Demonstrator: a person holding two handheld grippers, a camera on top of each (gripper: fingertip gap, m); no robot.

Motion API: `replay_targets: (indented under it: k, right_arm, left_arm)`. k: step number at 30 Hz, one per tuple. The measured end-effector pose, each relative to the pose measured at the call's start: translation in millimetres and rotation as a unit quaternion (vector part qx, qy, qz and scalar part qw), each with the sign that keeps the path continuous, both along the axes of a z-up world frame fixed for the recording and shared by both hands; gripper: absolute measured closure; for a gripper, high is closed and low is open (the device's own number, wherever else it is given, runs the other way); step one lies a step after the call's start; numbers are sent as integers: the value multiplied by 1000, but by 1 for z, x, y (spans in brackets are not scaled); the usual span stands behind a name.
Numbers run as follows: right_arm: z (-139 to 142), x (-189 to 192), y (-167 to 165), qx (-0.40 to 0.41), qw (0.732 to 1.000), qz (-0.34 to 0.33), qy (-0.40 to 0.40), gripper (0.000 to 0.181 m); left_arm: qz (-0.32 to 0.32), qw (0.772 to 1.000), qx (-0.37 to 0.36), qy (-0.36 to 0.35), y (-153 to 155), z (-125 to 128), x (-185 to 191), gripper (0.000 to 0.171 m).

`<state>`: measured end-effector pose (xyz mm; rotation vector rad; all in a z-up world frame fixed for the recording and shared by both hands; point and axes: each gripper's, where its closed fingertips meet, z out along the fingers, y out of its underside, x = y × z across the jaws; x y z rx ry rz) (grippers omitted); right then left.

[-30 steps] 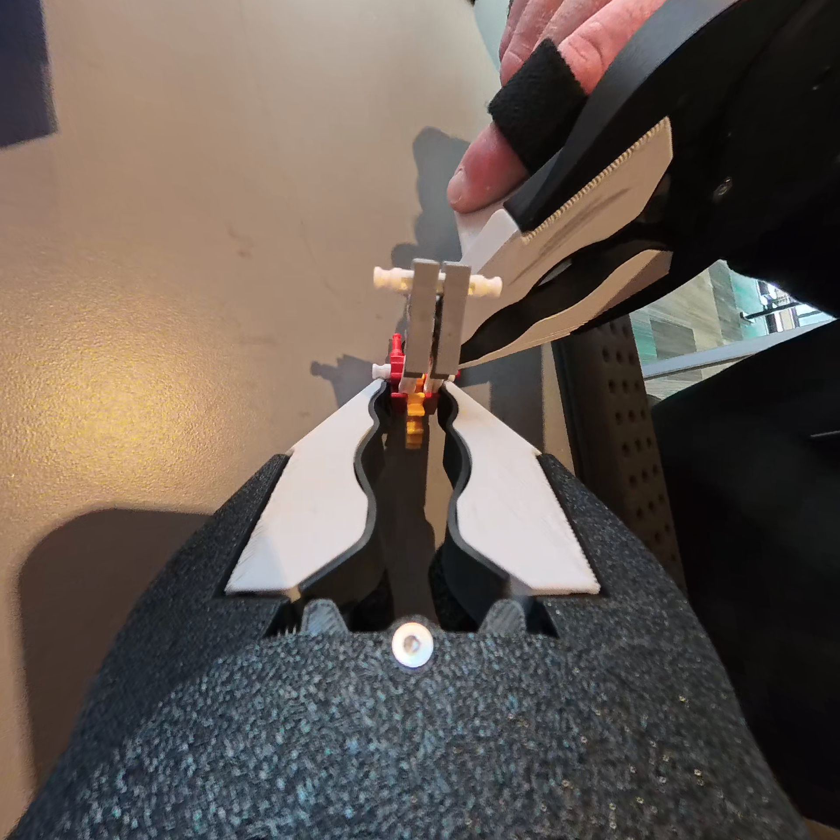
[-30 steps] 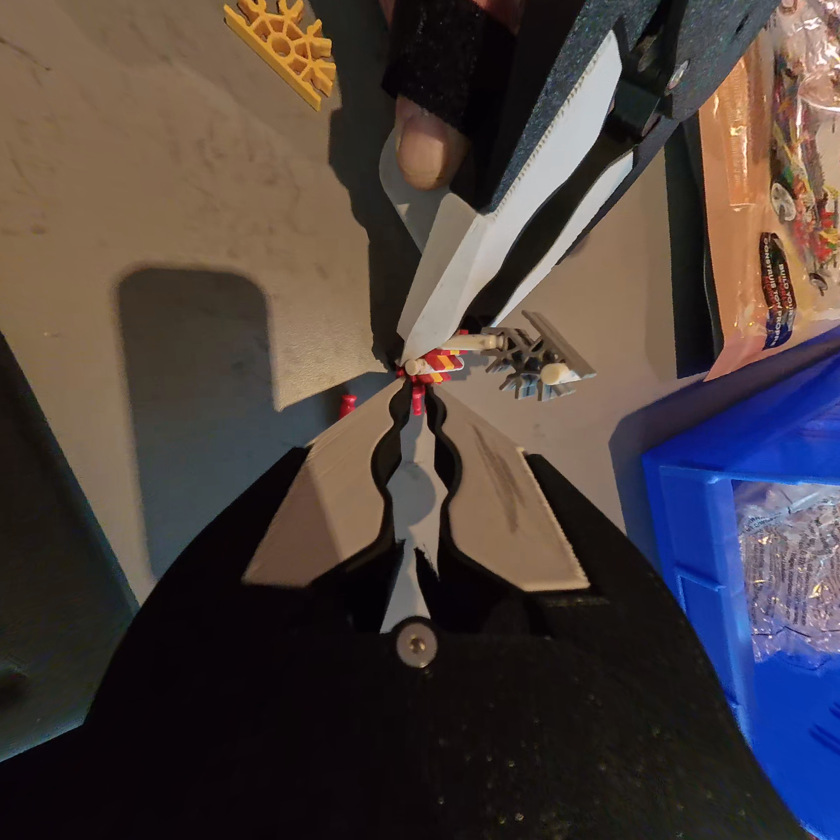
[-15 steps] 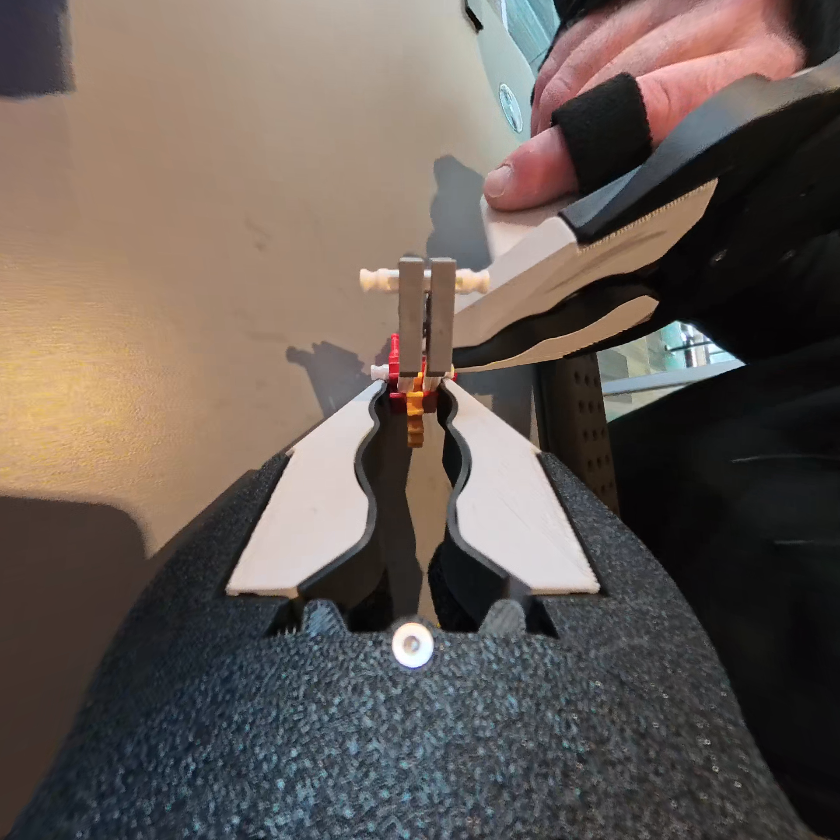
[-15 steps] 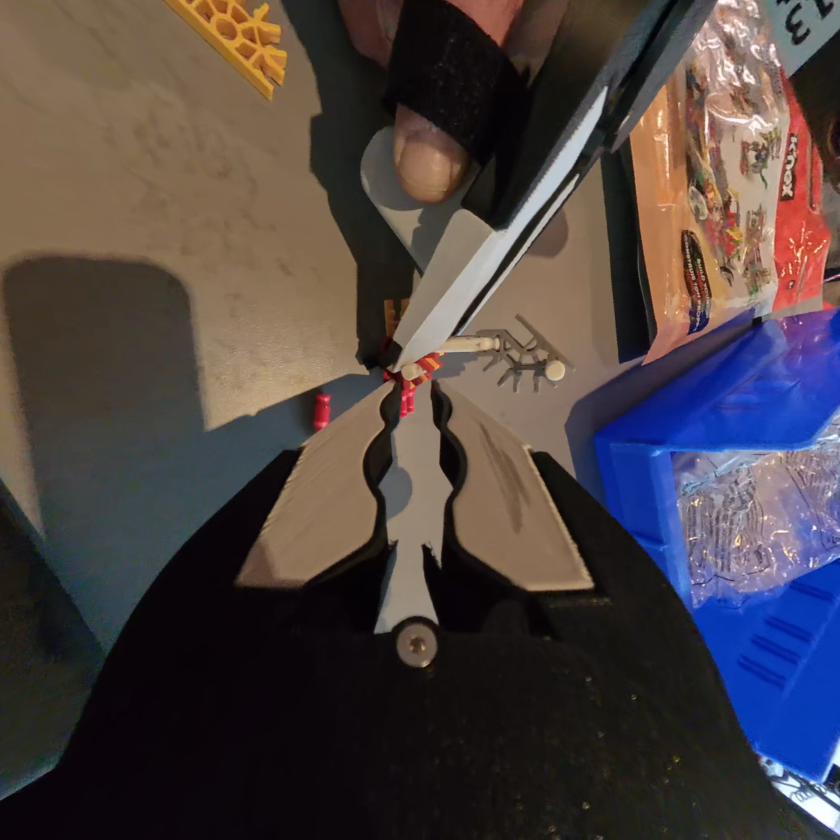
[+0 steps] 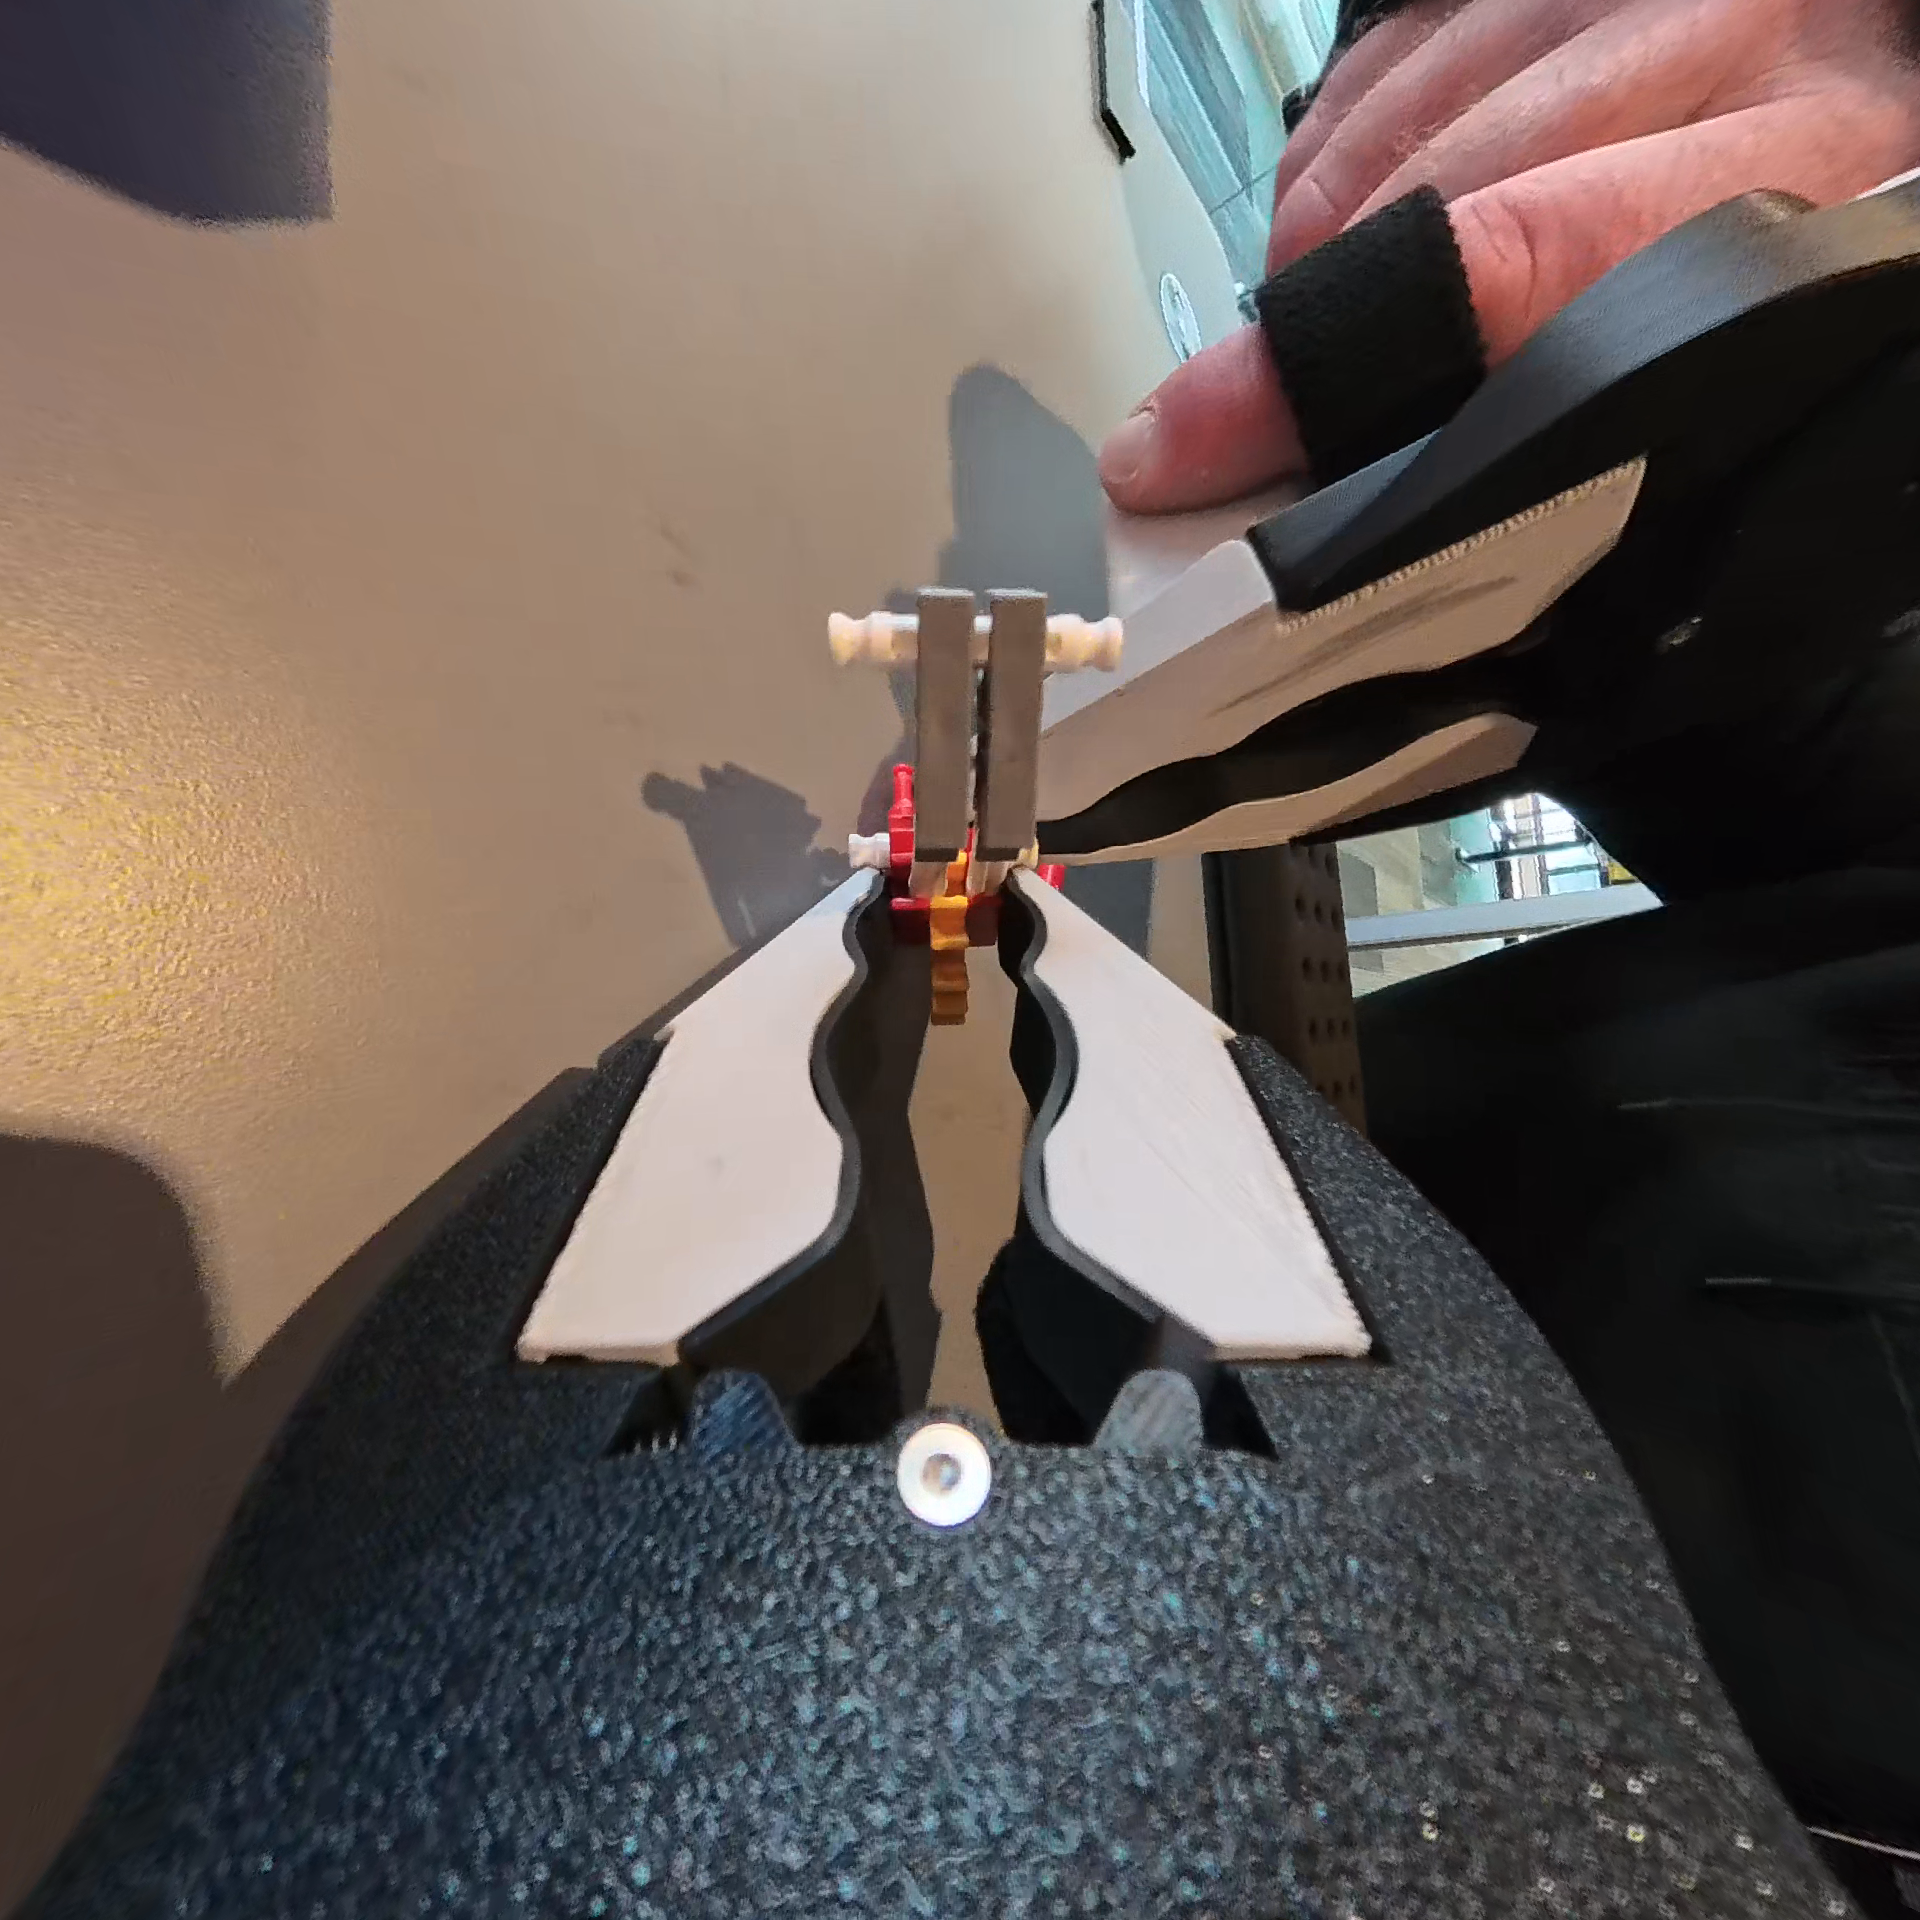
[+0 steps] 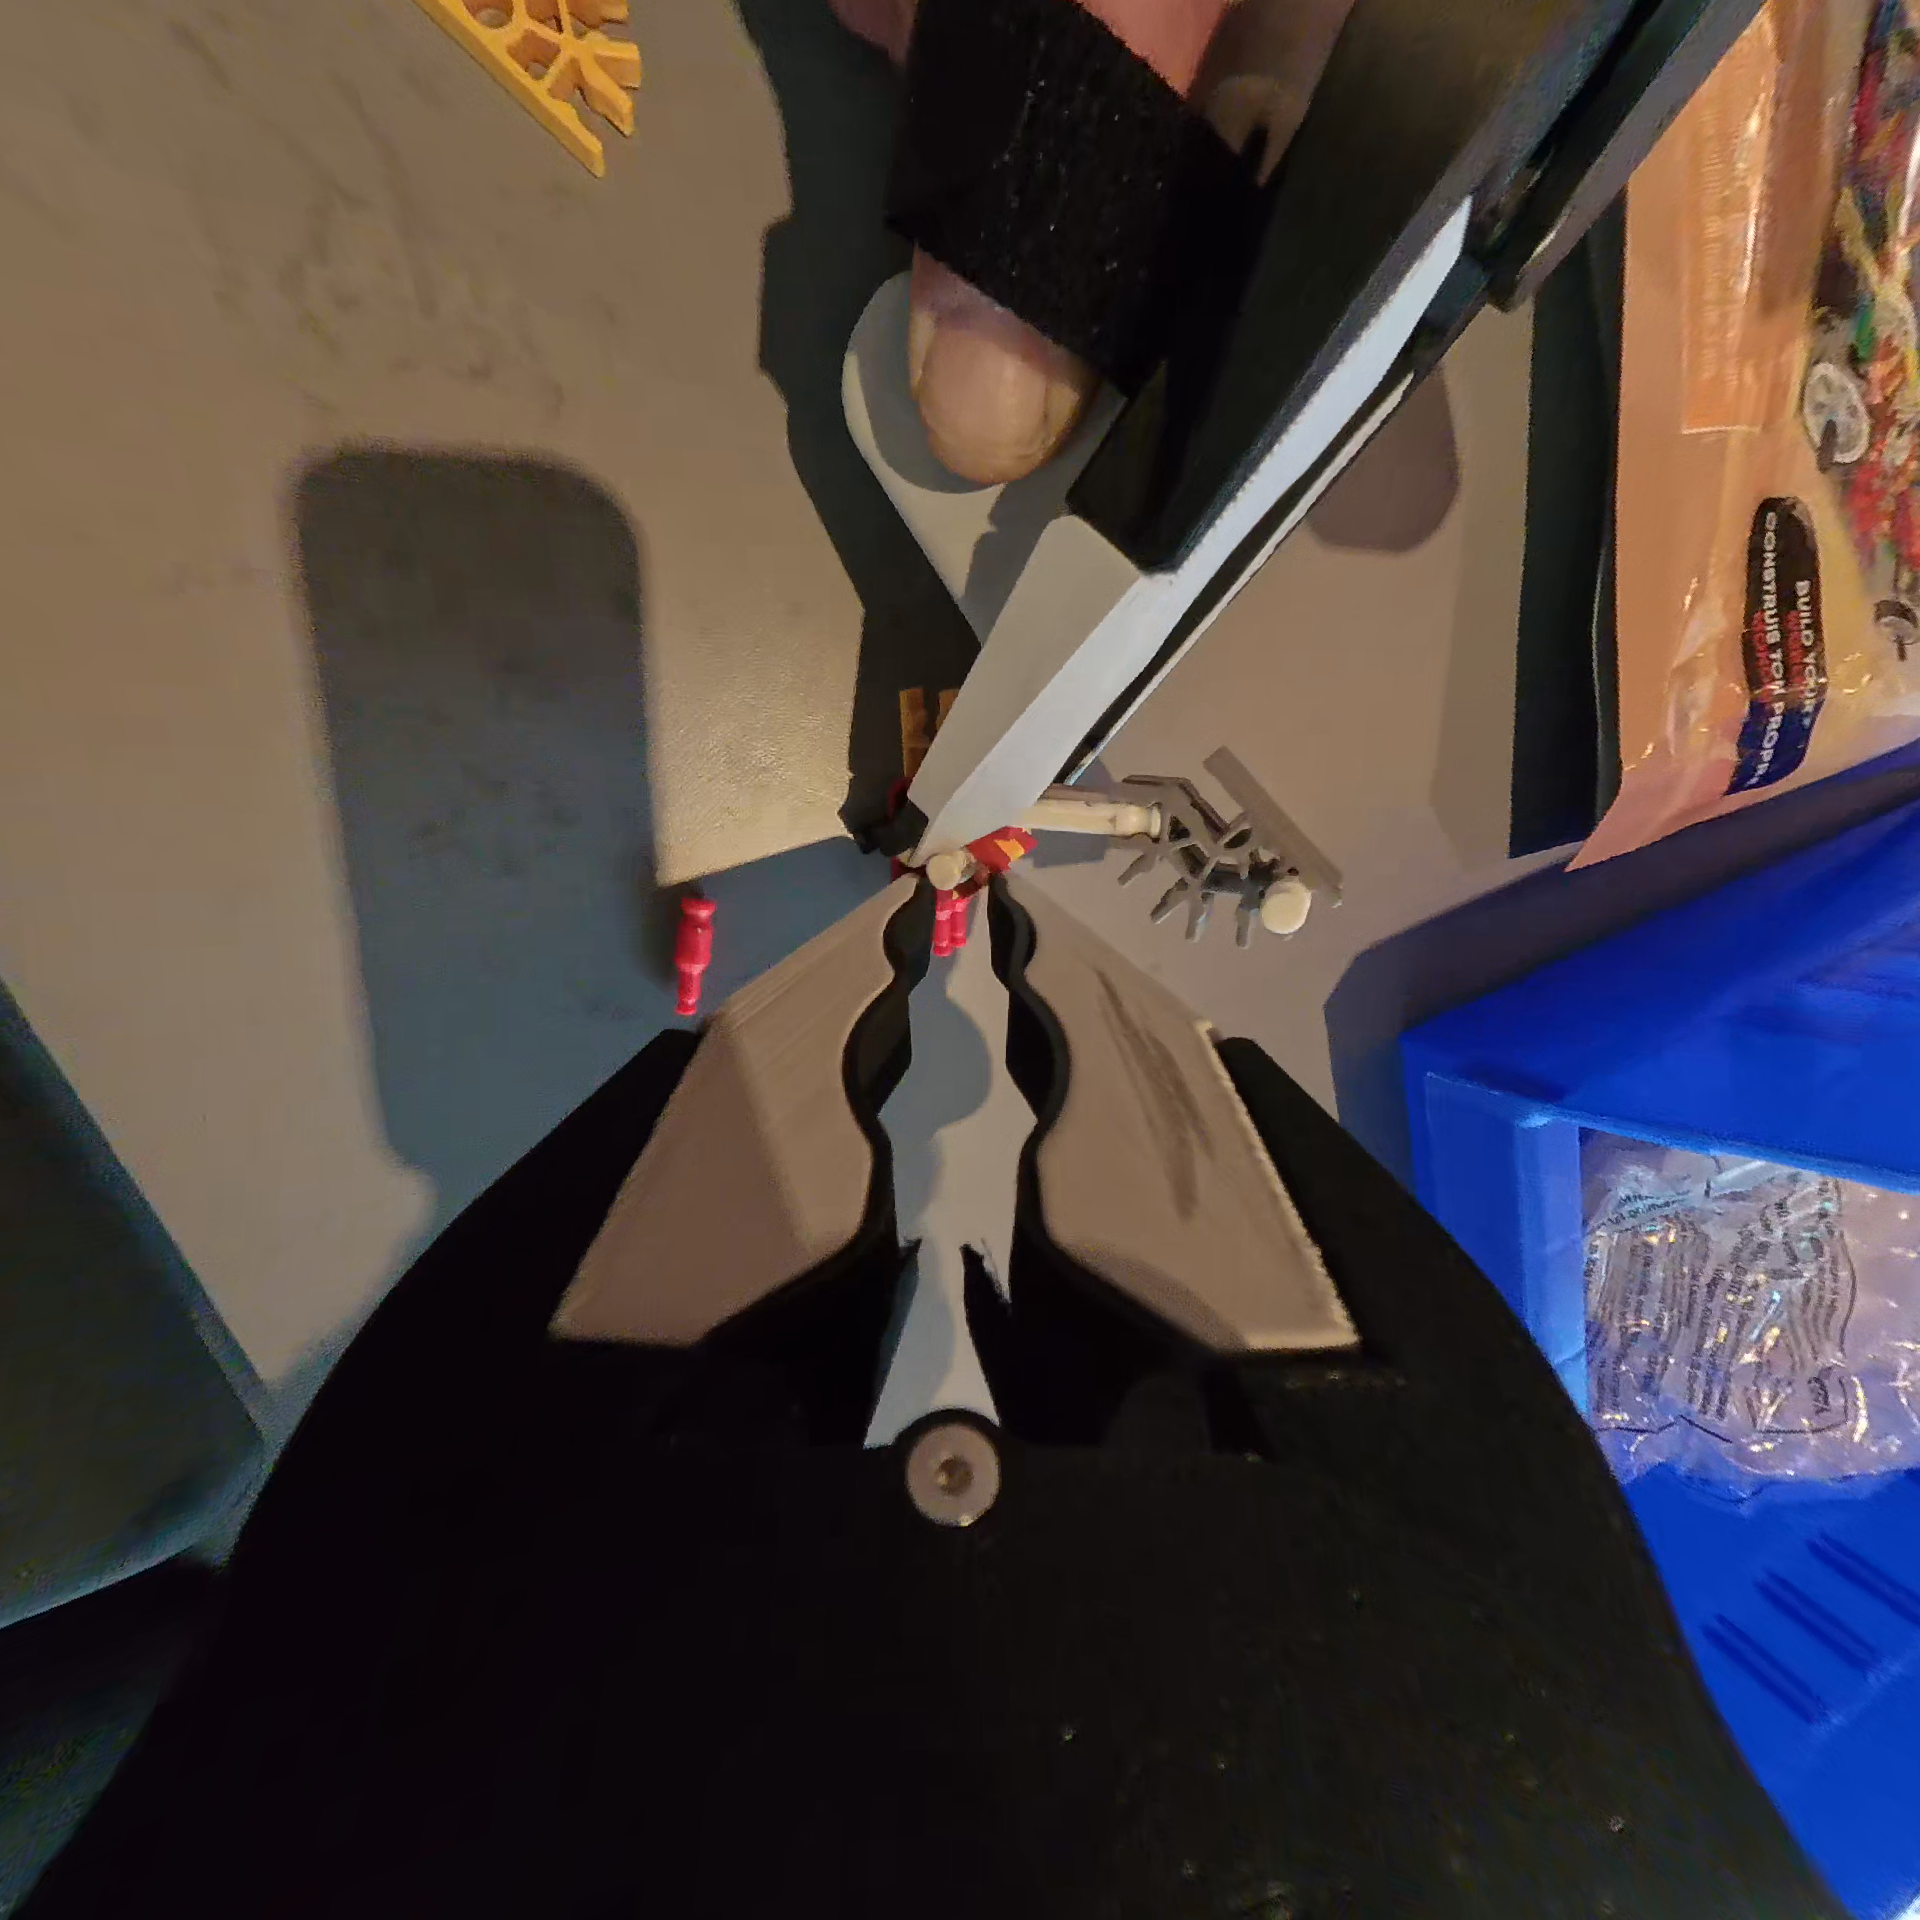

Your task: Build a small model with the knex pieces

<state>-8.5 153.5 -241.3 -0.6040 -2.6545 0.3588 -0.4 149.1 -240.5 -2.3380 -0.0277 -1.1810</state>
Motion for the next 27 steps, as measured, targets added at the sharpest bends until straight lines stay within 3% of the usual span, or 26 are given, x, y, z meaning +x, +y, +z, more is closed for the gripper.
replay_targets:
  k: [4,6,12,18,22,24,27]
  right_arm:
    - [0,0,1,-29,1000,-12,-7,172]
    - [5,2,6,-19,999,-32,32,163]
    - [8,22,2,-60,992,-82,73,154]
    - [15,23,-3,124,967,-23,220,168]
    - [31,35,-15,158,944,1,291,176]
    - [26,48,-29,110,952,9,285,178]
    - [14,61,-18,84,964,-15,252,176]
  left_arm:
    - [4,1000,6,9,0,0,0,155]
    - [-2,1000,18,24,0,0,3,155]
    - [-75,991,65,88,-9,-2,24,154]
    - [-60,994,56,73,-7,0,21,154]
    - [-57,993,59,81,-7,-1,21,154]
    - [-60,992,65,90,-8,-1,21,154]
    - [-78,987,83,117,-9,-3,23,154]
